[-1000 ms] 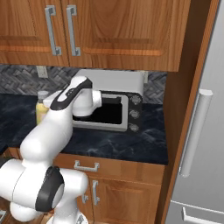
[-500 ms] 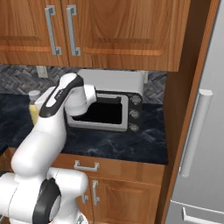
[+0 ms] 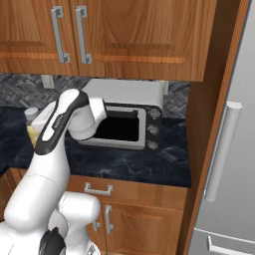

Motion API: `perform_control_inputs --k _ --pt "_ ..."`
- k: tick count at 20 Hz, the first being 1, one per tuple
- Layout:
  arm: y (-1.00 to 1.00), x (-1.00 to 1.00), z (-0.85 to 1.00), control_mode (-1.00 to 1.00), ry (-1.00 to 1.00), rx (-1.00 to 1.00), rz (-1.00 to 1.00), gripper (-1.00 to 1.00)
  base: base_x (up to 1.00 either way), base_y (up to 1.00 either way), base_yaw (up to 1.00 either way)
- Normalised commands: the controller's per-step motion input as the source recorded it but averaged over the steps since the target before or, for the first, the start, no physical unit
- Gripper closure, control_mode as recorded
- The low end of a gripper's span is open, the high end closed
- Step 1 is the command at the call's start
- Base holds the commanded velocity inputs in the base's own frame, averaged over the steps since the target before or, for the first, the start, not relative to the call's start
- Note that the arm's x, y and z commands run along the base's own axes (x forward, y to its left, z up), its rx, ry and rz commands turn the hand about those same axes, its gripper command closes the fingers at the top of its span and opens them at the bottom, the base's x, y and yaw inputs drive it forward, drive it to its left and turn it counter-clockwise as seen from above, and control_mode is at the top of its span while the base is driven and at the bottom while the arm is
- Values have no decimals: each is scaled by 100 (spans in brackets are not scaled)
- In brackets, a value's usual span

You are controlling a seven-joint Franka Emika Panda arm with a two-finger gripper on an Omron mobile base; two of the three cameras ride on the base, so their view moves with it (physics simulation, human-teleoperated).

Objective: There is a wine glass and glass cup on the dining counter. Place the wine bottle next to the wine glass and the juice bottle next to the glass cup.

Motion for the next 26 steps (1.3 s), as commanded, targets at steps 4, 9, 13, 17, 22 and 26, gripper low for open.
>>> perform_control_inputs --k 4,9,13,17,22,26 --pt "-2 -43 5 -100 0 0 -2 100 0 0 0" --pt "0 -18 0 -100 0 0 -2 100 0 0 0" --pt "0 -1 0 -100 0 0 0 100 0 0 0" --pt "0 0 0 -100 0 0 0 100 0 0 0" --pt "0 -1 0 -100 0 0 0 100 0 0 0" --pt "0 0 0 100 0 0 0 100 -22 0 0"
